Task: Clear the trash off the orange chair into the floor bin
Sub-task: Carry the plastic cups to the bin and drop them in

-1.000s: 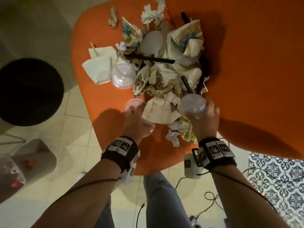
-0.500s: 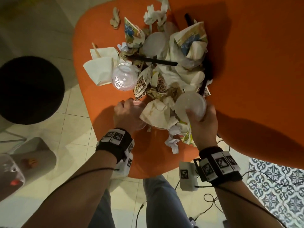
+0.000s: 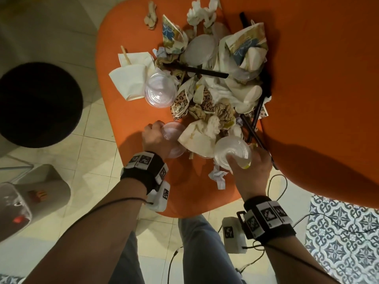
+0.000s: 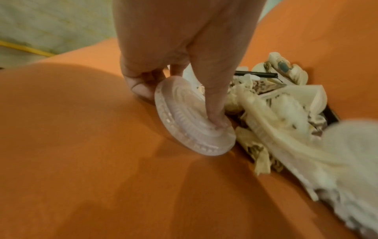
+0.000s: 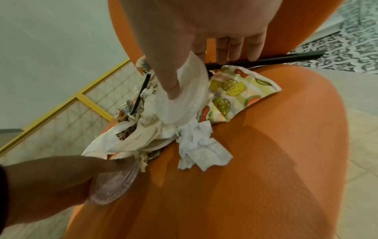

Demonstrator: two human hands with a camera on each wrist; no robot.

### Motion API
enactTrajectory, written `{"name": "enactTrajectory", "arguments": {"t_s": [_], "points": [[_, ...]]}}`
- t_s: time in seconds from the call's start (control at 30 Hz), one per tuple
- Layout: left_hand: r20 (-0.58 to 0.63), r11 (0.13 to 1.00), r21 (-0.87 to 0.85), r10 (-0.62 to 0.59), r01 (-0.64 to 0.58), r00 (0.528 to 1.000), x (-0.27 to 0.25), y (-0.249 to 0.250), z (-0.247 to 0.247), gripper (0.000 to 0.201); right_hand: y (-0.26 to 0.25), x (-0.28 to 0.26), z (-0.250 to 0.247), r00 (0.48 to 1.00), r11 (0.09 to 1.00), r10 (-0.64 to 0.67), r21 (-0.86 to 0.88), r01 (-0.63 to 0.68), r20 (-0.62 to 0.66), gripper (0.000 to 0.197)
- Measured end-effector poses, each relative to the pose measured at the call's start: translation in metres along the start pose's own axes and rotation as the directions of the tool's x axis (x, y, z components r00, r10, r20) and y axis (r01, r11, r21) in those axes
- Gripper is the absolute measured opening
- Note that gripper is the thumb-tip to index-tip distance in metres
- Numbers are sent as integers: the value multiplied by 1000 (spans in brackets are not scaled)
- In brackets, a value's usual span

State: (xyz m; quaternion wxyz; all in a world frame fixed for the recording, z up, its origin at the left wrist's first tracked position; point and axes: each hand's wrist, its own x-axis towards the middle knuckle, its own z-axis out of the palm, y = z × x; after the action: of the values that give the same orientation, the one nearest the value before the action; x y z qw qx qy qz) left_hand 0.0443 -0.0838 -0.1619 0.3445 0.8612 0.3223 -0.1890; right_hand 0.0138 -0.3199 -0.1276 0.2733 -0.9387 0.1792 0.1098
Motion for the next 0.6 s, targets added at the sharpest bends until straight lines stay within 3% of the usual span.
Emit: {"name": "enactTrajectory", "arguments": {"t_s": [0.13, 0.23, 0.33, 0.43, 0.53, 0.6], "points": [[69, 961, -251, -98, 112, 993, 1, -1, -13, 53, 8, 5, 0, 994, 991, 87, 100, -93, 61, 70], [-43, 958, -277, -90, 75, 995, -1, -4, -34, 66, 7, 8, 2, 984, 977, 151, 141, -163, 89, 76], [-204, 921, -390, -94, 7, 974, -8, 5, -53, 63, 3, 11, 2, 983, 966, 167, 186, -179, 81, 77], [-108, 810, -587, -57, -17, 992, -18, 19, -54, 54, 0, 11, 0, 982, 944, 174, 271, -187, 72, 59], [79, 808, -587, 109, -42, 991, -34, 40, -32, 21, -3, 6, -4, 983, 919, 169, 348, -185, 75, 50], [149, 810, -586, 124, -14, 981, -38, 50, -2, 28, 3, 4, -10, 987, 907, 151, 390, -160, 55, 50]]}}
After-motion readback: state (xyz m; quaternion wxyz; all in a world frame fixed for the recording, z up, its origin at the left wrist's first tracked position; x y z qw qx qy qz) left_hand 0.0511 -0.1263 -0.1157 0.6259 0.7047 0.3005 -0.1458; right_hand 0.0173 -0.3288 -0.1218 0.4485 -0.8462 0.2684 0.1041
